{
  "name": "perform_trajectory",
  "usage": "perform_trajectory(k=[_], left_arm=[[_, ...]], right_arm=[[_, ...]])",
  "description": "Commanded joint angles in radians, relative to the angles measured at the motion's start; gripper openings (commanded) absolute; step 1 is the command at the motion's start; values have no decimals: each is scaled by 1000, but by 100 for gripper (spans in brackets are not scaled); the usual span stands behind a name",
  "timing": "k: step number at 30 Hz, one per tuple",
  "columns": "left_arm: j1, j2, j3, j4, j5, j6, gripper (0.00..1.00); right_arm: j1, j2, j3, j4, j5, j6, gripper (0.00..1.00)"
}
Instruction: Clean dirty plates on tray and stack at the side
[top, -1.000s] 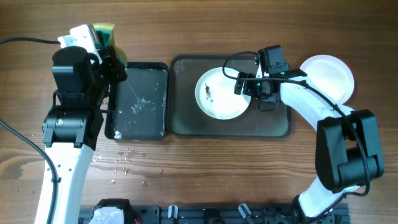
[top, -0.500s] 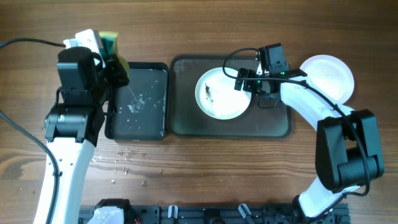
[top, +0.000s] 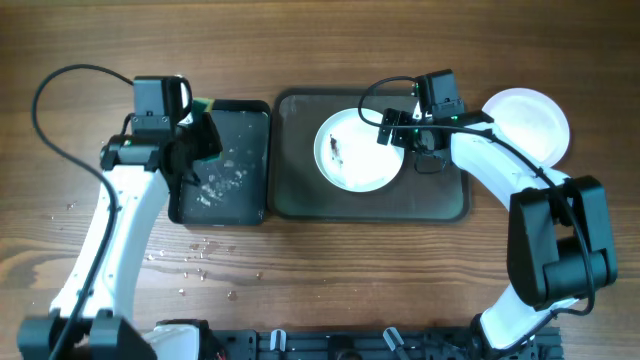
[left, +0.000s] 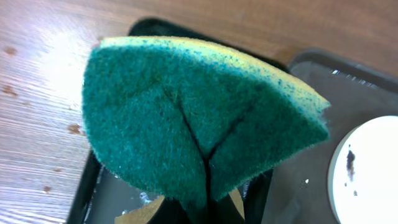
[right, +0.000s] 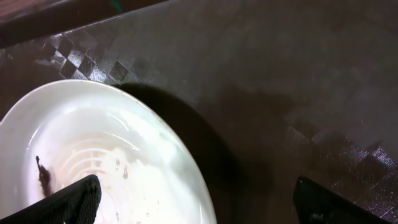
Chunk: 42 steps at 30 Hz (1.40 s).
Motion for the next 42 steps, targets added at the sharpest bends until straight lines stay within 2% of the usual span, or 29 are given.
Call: perform_trajectory(k=[1, 8, 13, 17, 18, 20, 21, 22, 24, 26, 29, 32, 35, 42], left_arm=[[-3, 33, 18, 4, 29, 9, 4], [-3, 43, 18, 5, 27, 10, 4], [-3, 43, 18, 19, 28, 10, 4], [-3, 43, 18, 19, 28, 10, 4], [-3, 43, 18, 19, 28, 10, 4], [-3, 43, 18, 18, 28, 10, 4], [-3, 43, 18, 19, 28, 10, 4], [-3, 44, 18, 19, 28, 10, 4], [-3, 44, 18, 19, 28, 10, 4], [-3, 44, 18, 19, 28, 10, 4], [-3, 44, 18, 19, 28, 10, 4], [-3, 44, 18, 19, 28, 9, 4], [-3, 44, 18, 19, 28, 9, 4], [-3, 44, 18, 19, 28, 9, 4]], right_arm=[[-2, -24, 1, 6, 21, 1, 100], [-2, -24, 1, 10, 21, 1, 100], [-2, -24, 1, 90, 20, 1, 100], [-2, -24, 1, 45, 19, 0, 100], [-2, -24, 1, 36, 11, -1, 90], [-2, -24, 1, 2, 5, -1, 47], [-2, -24, 1, -16, 6, 0, 31], [-2, -24, 1, -33, 6, -1, 20], [-2, -24, 0, -64, 6, -1, 10], [-2, -21, 0, -84, 6, -1, 11], [-2, -7, 0, -90, 6, -2, 21], [-2, 6, 0, -90, 6, -1, 20], [-1, 6, 0, -90, 0, 0, 12], [-1, 6, -4, -108, -56, 3, 13]])
